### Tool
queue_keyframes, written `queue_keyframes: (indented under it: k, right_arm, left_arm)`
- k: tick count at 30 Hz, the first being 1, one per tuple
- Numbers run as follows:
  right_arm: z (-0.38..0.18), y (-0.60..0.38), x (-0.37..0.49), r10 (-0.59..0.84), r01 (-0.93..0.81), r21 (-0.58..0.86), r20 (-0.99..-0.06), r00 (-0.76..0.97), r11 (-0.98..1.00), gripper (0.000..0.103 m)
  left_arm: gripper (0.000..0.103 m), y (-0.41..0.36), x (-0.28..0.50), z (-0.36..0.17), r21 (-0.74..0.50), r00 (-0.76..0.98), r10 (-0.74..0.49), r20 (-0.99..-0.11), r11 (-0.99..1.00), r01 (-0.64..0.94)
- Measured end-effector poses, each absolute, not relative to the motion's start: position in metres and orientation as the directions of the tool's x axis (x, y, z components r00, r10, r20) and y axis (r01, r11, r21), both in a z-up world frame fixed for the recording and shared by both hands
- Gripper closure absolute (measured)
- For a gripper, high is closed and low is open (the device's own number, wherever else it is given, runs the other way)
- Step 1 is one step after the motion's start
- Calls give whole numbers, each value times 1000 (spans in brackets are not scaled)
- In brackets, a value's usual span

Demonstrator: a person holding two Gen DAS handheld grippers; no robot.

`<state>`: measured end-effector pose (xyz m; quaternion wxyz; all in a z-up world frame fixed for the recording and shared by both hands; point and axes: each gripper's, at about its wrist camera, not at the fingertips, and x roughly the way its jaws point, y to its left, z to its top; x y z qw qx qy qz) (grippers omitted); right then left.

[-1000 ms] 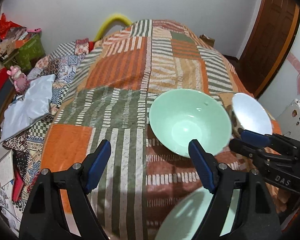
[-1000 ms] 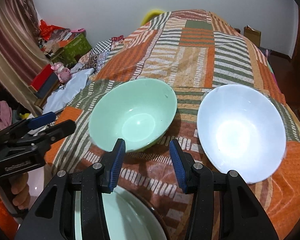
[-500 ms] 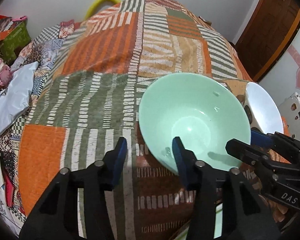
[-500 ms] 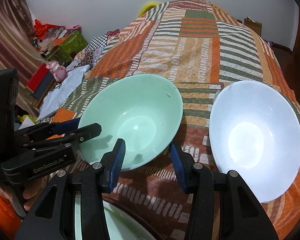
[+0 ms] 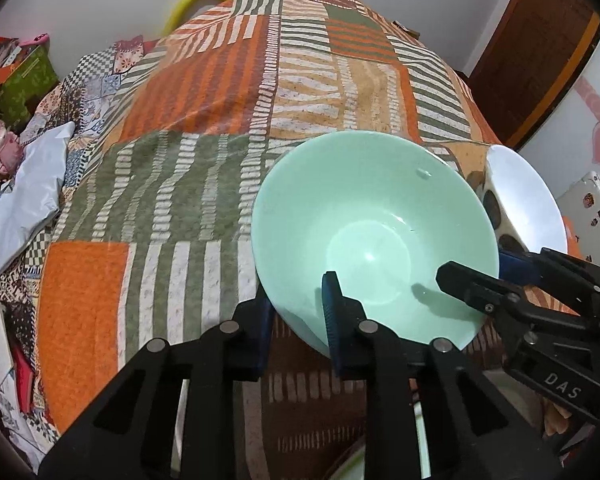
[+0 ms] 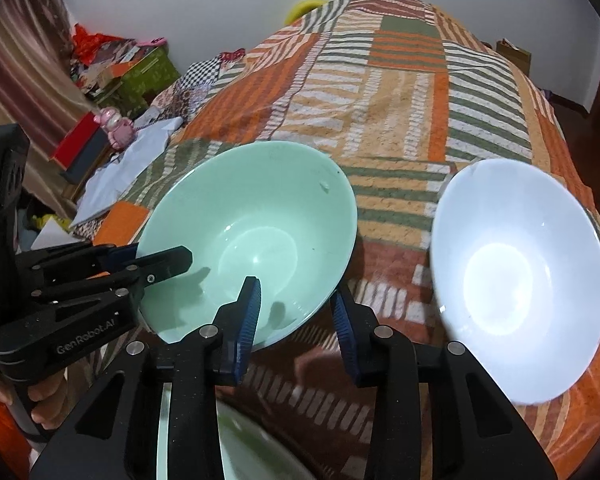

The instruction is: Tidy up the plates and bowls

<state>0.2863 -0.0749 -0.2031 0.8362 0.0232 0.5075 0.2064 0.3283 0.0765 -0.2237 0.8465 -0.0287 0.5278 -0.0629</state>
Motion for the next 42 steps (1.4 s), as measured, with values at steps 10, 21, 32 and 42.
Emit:
queue_keyframes:
  k: [10,21,32,42]
  right_arm:
    - [-200,-68,283,381,-349,247,-834,399,904,70]
    - [-214,-62,302,348,-342,218,-854,386,914,74]
    - [-203,-62,290,349,-357,203,-841,414,912,83]
    - [-165,-62,263,370,-374,197,-797,477,906,83]
  left_arm:
    - [80,90,301,-224,-110,421,-124,-898,992,57]
    - [80,89,306,-228,-98,427,-109,-898,994,49]
    - [80,86,296,-216,-100,466,-116,-877,993,59]
    - [80,86,265,-179,-106,533,-116,-838,993,50]
